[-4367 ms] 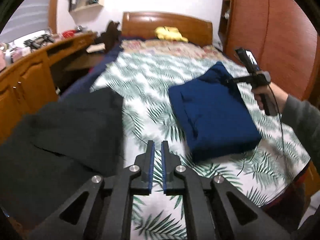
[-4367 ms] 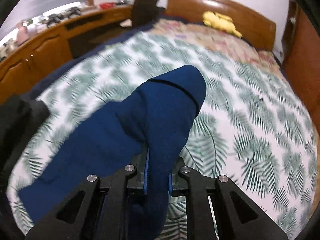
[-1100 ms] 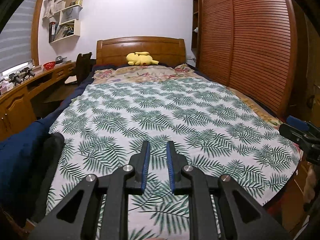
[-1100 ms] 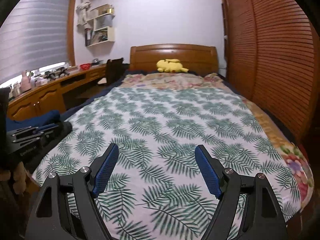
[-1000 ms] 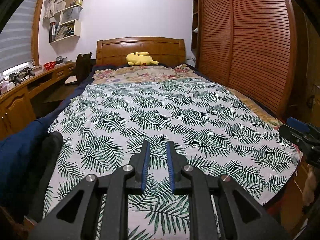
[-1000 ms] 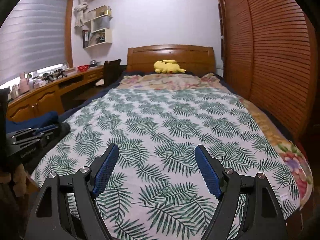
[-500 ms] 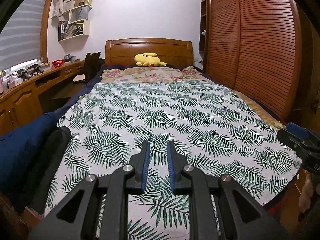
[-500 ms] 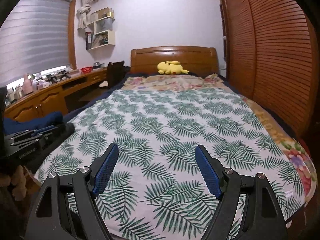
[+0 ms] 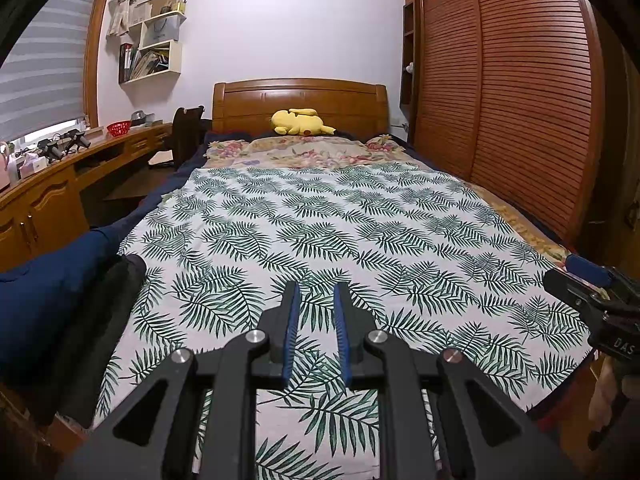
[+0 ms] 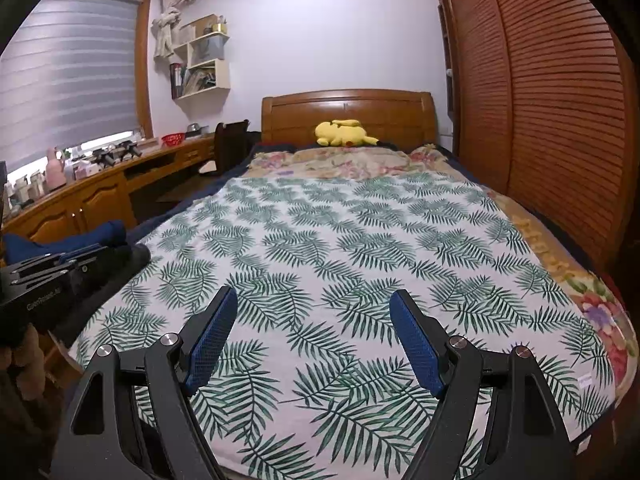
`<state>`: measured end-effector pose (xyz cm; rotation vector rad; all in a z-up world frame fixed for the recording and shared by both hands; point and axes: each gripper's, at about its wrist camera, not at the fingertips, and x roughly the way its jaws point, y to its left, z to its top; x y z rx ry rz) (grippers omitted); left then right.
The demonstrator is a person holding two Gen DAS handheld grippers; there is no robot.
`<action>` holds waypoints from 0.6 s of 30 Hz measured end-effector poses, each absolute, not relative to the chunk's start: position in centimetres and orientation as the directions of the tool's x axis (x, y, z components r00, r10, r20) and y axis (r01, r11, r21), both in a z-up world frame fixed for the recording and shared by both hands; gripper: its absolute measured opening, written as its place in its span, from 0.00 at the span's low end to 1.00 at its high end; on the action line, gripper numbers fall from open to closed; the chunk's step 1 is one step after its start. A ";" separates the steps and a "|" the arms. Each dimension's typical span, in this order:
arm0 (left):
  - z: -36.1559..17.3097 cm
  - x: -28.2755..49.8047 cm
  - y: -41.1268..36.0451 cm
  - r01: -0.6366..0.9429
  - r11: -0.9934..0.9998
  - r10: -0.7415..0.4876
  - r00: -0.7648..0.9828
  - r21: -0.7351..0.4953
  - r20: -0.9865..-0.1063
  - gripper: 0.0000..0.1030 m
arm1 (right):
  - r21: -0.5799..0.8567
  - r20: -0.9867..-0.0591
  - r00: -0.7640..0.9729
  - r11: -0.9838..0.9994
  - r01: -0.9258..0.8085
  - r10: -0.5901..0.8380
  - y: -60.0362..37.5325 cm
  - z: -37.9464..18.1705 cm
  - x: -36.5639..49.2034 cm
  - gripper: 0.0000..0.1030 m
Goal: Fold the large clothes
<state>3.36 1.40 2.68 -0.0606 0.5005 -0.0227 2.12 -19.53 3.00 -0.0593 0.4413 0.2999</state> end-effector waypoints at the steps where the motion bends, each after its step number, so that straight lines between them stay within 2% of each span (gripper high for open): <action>1: 2.7 3.3 1.4 0.008 0.998 -0.037 0.877 -0.063 -0.480 0.15 | 0.007 -0.429 0.861 0.954 -0.299 0.273 -19.6 3.0 2.1 0.78; 18: 2.8 2.6 1.0 0.016 0.998 -0.045 0.881 -0.066 -0.471 0.15 | 0.011 -0.420 0.867 0.957 -0.291 0.268 -19.3 3.1 2.1 0.78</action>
